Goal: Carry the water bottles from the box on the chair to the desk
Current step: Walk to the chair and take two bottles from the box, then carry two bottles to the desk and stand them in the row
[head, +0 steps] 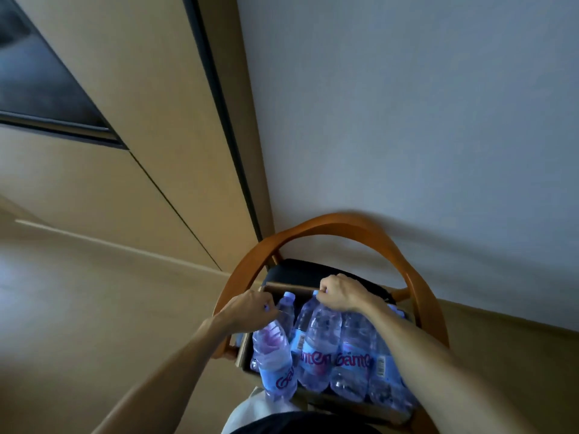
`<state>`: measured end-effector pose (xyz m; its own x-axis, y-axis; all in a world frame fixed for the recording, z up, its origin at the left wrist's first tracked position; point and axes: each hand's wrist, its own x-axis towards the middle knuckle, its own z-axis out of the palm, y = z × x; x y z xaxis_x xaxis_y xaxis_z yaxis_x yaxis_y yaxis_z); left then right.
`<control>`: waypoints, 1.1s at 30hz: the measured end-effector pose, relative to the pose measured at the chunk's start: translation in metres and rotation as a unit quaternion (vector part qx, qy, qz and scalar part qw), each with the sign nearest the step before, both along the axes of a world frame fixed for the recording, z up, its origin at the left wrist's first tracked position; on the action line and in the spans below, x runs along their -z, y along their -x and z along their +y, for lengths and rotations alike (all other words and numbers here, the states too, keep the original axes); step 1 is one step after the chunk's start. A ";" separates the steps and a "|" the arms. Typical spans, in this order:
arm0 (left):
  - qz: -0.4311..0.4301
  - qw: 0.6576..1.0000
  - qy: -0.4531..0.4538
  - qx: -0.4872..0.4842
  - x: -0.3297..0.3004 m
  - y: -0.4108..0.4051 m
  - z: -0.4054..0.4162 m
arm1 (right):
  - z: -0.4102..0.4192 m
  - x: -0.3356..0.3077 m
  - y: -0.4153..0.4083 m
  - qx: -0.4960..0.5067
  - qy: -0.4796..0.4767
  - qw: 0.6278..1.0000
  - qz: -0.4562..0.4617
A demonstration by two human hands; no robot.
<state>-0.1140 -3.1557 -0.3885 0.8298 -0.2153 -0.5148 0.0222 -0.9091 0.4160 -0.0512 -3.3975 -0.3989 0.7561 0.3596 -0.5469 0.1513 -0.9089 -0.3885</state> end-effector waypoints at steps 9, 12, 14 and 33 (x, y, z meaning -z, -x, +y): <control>-0.176 0.981 -0.058 -0.059 -0.069 0.051 0.031 | 0.037 -0.056 -0.024 -0.048 -0.113 0.990 -0.069; -0.242 0.960 -0.109 -0.090 -0.096 0.056 0.056 | 0.077 -0.085 -0.030 -0.085 -0.118 0.983 -0.113; -0.279 0.944 -0.126 -0.126 -0.115 0.059 0.080 | 0.107 -0.106 -0.032 -0.107 -0.130 0.977 -0.130; -0.520 0.751 -0.194 -0.357 -0.316 0.162 0.428 | 0.486 -0.320 0.007 -0.265 -0.270 0.859 -0.343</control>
